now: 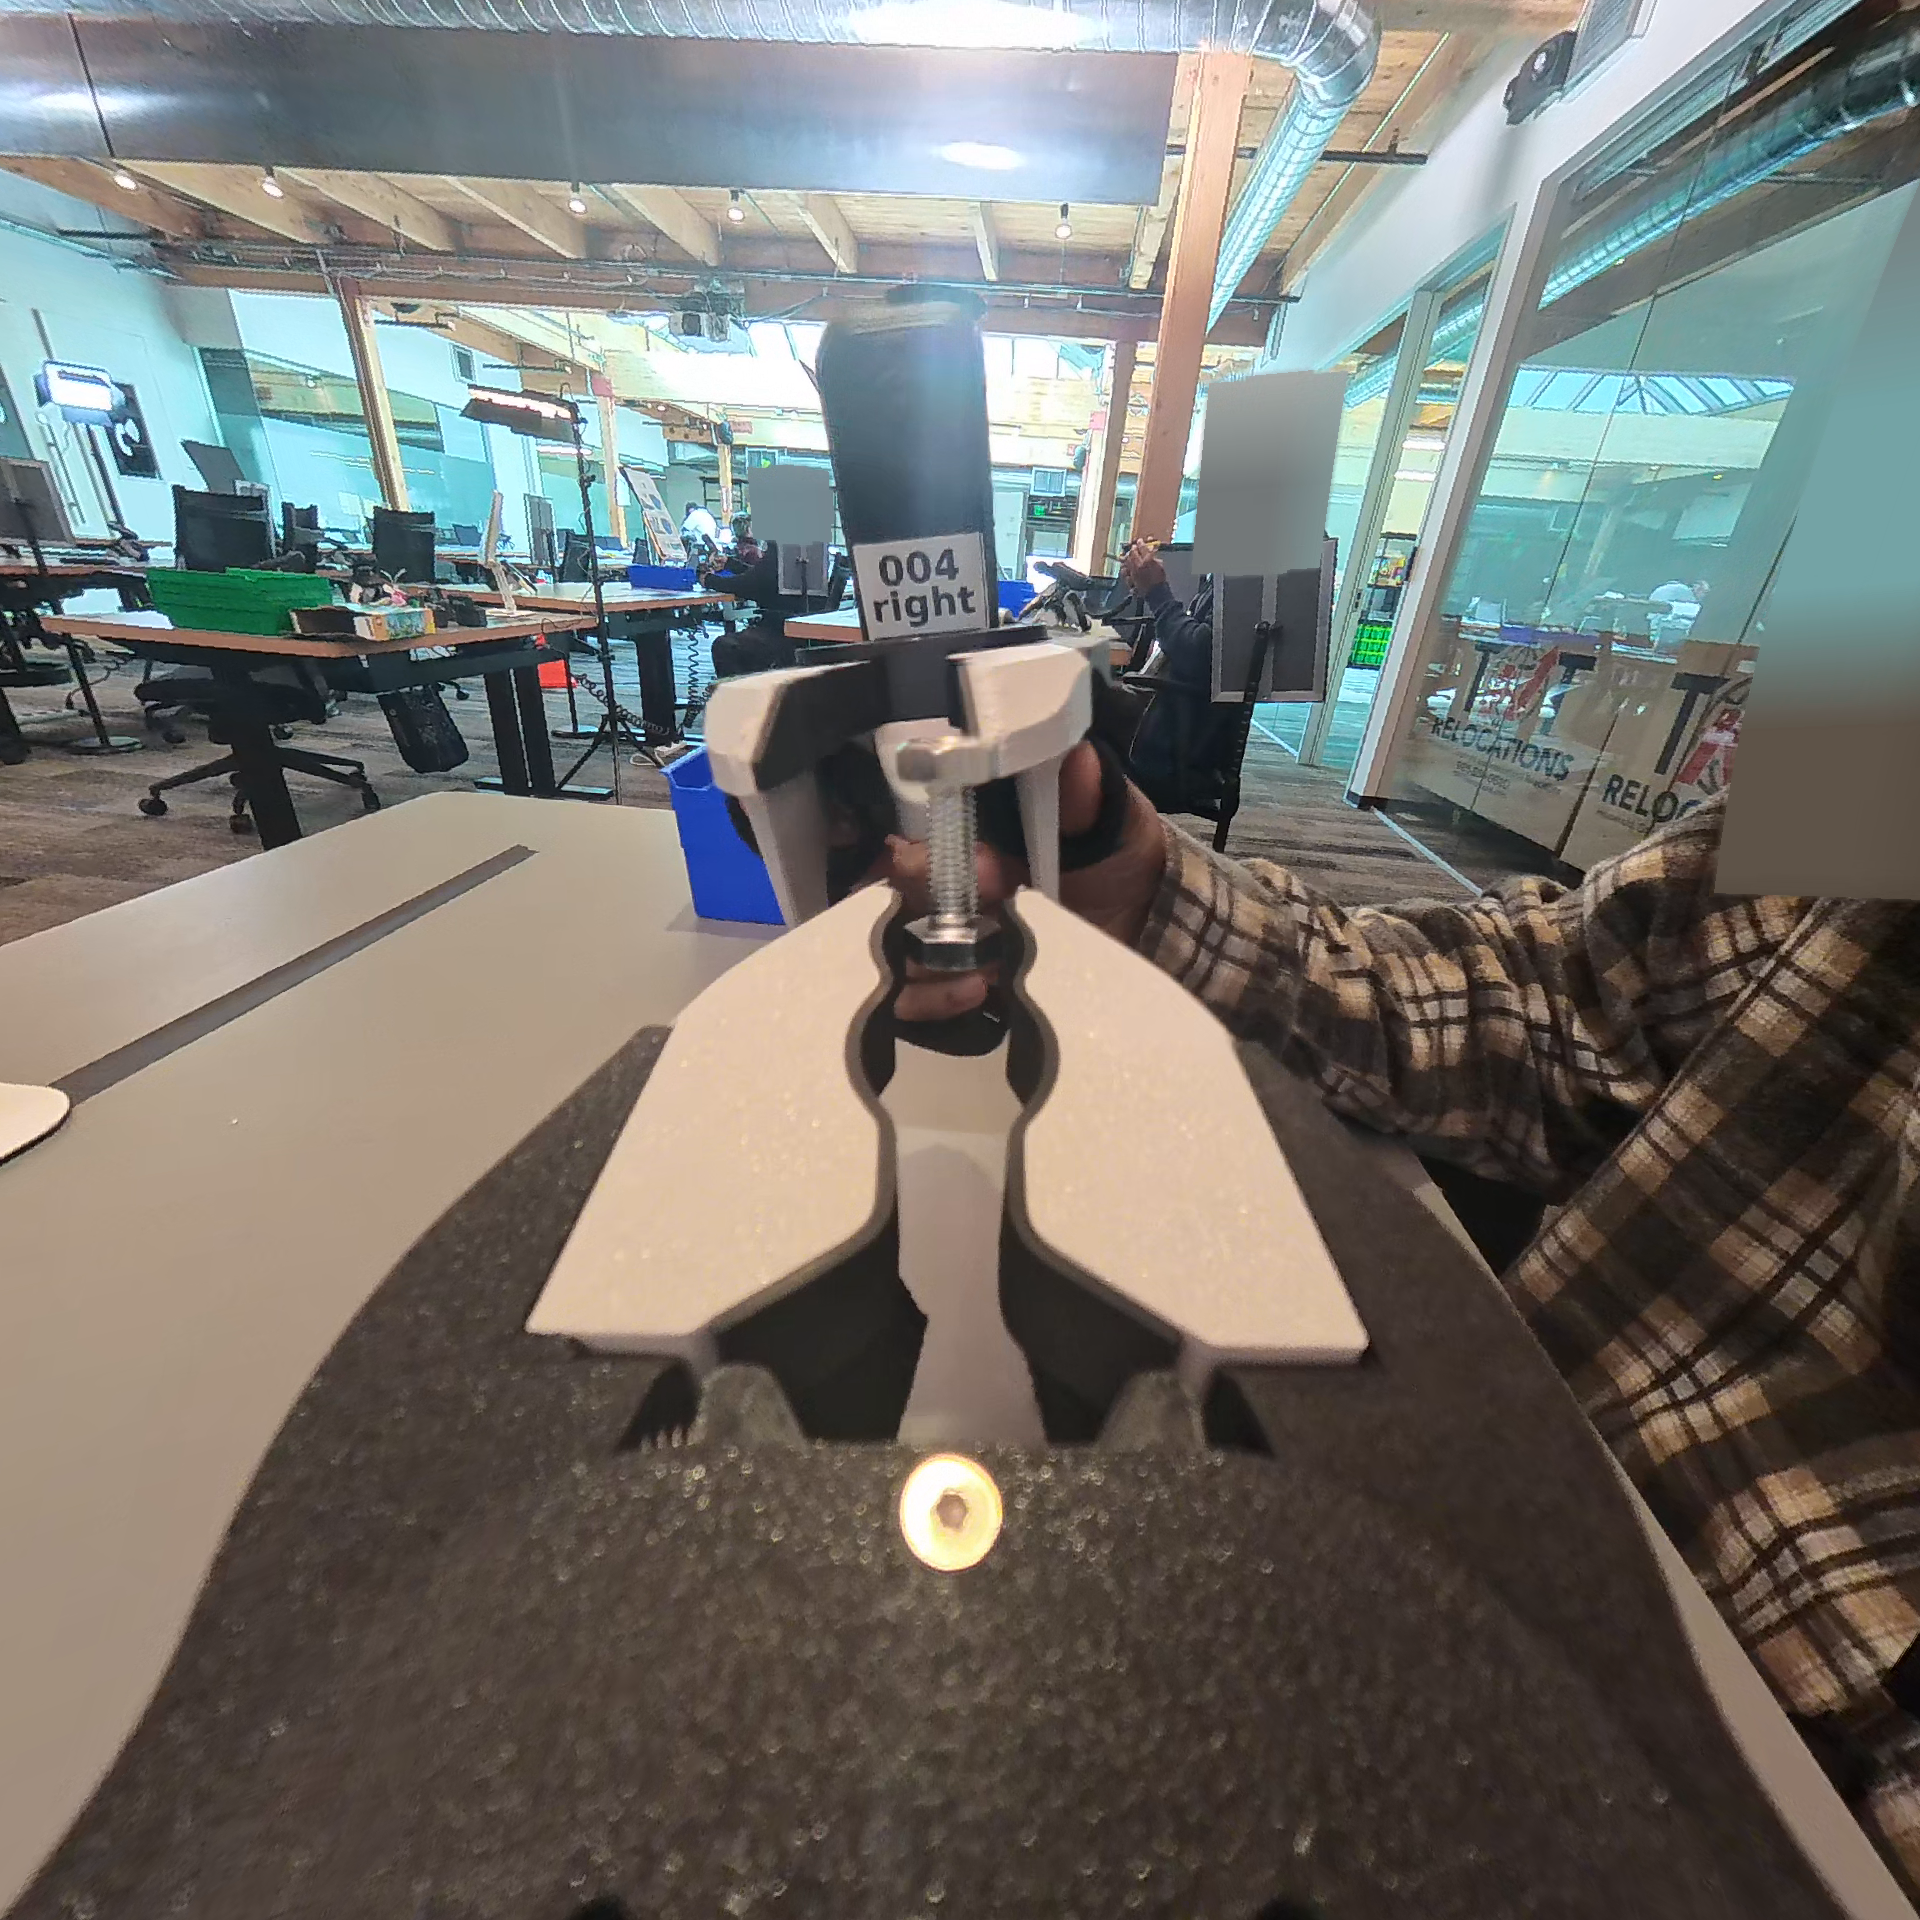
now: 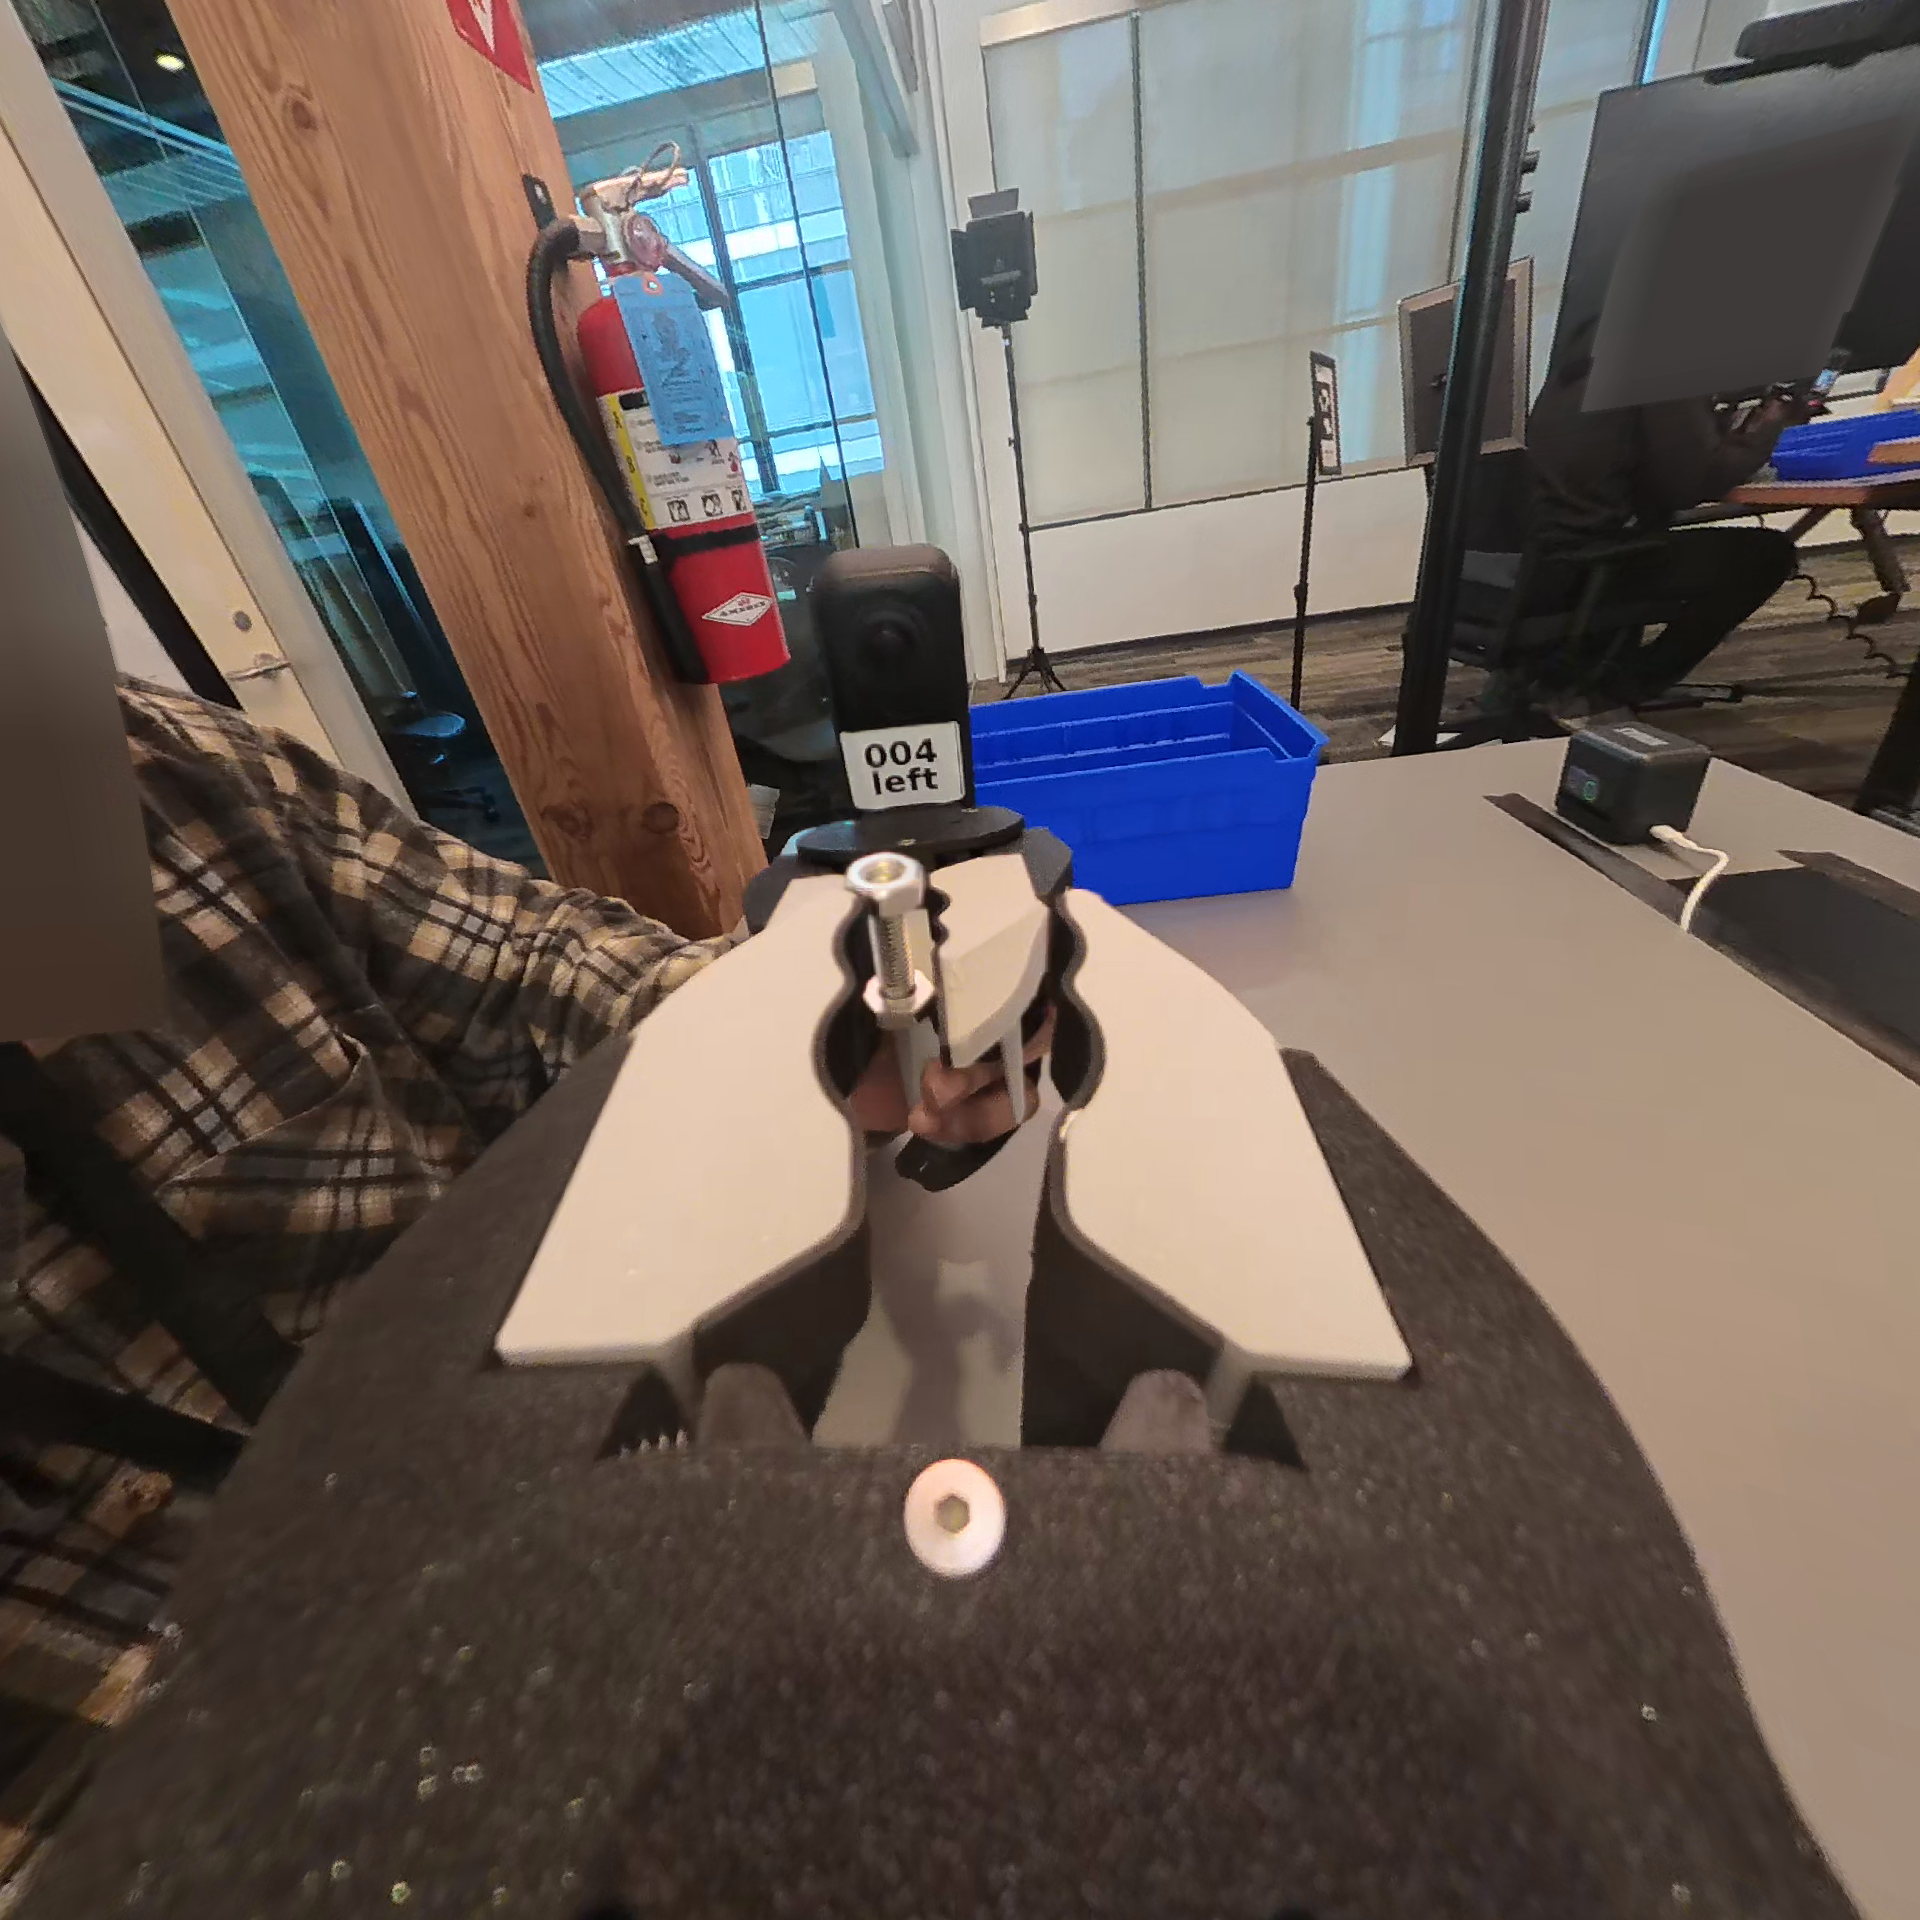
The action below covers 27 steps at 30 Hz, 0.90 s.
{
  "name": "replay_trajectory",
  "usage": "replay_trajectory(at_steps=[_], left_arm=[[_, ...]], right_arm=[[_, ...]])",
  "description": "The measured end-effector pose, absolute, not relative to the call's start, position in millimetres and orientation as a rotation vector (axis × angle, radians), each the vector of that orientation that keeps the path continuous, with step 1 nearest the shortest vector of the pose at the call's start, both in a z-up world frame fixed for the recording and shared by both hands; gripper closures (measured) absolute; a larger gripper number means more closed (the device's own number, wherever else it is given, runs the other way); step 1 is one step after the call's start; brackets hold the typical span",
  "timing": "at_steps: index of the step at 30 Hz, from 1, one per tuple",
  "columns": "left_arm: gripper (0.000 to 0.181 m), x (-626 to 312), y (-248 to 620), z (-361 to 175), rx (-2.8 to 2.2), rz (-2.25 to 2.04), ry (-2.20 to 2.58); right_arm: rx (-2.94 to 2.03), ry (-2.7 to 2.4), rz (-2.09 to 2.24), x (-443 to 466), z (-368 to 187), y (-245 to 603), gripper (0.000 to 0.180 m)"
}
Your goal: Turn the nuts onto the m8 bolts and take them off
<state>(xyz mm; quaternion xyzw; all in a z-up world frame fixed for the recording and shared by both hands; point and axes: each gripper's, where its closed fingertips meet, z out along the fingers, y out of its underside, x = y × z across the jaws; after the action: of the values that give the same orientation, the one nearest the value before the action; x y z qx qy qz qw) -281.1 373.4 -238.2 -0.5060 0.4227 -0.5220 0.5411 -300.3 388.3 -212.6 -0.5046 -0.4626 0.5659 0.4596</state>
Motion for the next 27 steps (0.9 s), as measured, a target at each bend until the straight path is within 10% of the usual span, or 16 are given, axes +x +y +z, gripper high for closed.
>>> replay_trajectory(at_steps=[27], left_arm=[[0.165, -279.6, 372.6, -238.8, -1.202, -1.227, 1.013]], right_arm=[[-1.194, -1.194, 1.430, -309.1, -209.9, 371.9, 0.166]])
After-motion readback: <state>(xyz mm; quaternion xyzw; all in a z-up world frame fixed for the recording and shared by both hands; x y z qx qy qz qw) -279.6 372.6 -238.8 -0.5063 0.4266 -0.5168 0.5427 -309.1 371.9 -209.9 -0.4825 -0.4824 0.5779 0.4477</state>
